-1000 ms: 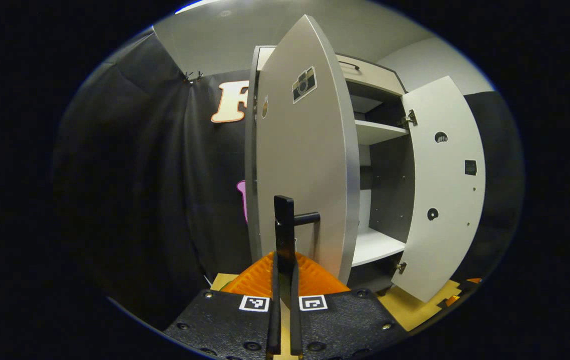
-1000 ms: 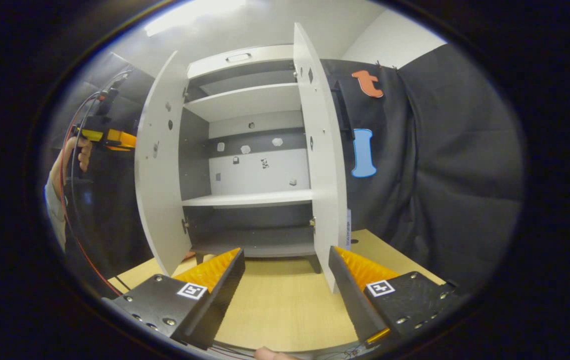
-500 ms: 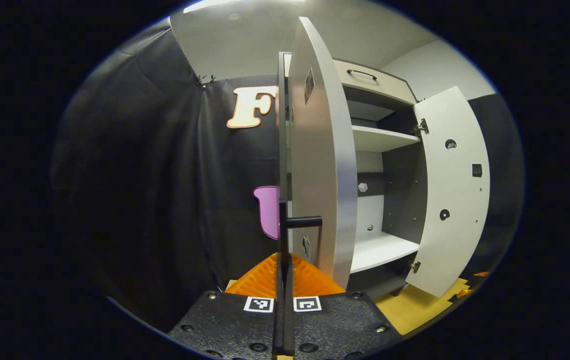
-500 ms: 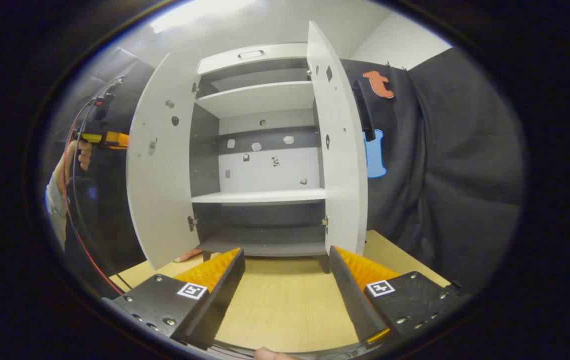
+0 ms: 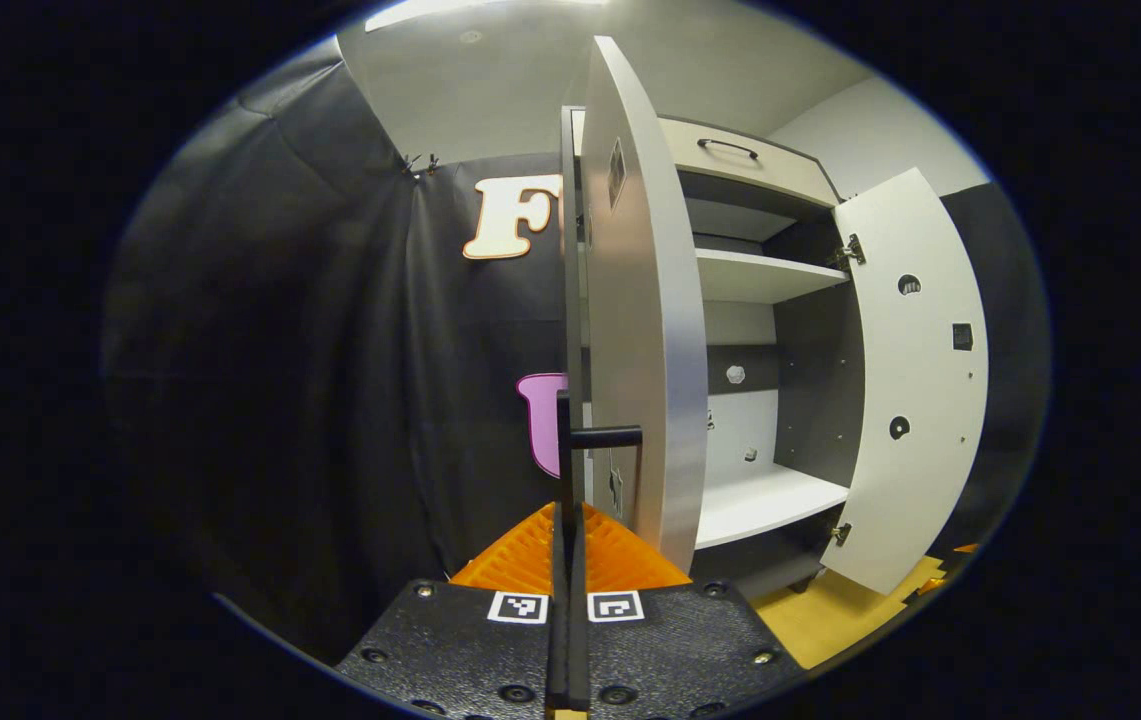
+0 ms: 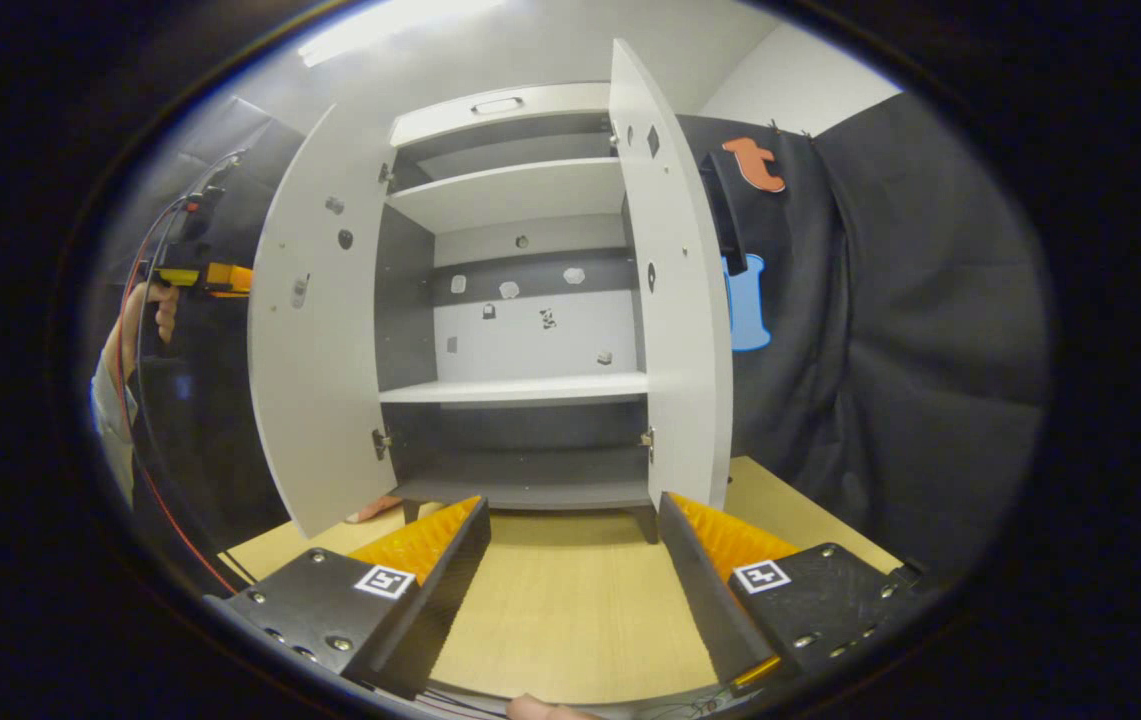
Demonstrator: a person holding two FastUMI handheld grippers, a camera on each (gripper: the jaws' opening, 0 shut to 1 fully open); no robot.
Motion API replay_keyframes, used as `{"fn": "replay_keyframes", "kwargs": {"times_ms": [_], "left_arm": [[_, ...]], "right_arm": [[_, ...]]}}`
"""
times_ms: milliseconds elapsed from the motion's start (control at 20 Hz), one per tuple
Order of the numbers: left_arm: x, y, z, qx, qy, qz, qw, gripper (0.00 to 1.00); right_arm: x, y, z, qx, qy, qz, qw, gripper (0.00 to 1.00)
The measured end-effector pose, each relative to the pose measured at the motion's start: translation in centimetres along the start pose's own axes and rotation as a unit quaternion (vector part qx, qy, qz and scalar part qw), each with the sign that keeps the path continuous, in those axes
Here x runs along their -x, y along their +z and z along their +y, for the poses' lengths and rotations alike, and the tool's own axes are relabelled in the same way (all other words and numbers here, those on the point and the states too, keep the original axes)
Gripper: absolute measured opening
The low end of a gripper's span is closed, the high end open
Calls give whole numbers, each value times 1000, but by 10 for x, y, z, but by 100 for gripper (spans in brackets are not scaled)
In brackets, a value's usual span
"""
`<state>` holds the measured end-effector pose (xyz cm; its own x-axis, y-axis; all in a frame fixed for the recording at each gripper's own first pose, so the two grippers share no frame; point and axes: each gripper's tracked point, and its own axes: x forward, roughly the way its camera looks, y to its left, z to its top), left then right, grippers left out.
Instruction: Open the right door of the double-door shoe cabinet with the right hand, and open the left door with the left hand.
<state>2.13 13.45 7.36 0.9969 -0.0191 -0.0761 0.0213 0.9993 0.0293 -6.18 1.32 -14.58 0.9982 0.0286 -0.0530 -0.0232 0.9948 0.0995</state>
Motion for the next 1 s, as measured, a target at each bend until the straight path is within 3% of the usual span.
{"fn": "replay_keyframes", "kwargs": {"times_ms": [100,200,350,600,700,750,850,1000], "left_arm": [[6,-3,-1,-2,11,4,1000,3],[28,-8,-2,-11,19,7,1000,12],[52,-12,-14,-13,30,7,999,35],[81,-7,-43,12,32,-19,999,55],[87,-15,-62,12,21,-19,1000,69],[89,-19,-69,12,22,-19,1000,82],[93,-30,-91,13,13,-18,1000,94],[98,-46,-123,3,5,-14,1000,96]], "right_arm": [[-1,2,-3,-3,-1,-3,1000,100],[1,5,-5,-5,-3,-5,1000,100],[0,10,-4,-1,-5,-9,1000,100],[-1,30,1,-4,-4,-25,1000,98],[-1,37,2,-5,-7,-29,1000,100],[-2,40,4,-3,-6,-30,1000,100],[0,46,4,-4,-8,-34,999,100],[2,56,3,-9,-14,-41,999,100]]}}
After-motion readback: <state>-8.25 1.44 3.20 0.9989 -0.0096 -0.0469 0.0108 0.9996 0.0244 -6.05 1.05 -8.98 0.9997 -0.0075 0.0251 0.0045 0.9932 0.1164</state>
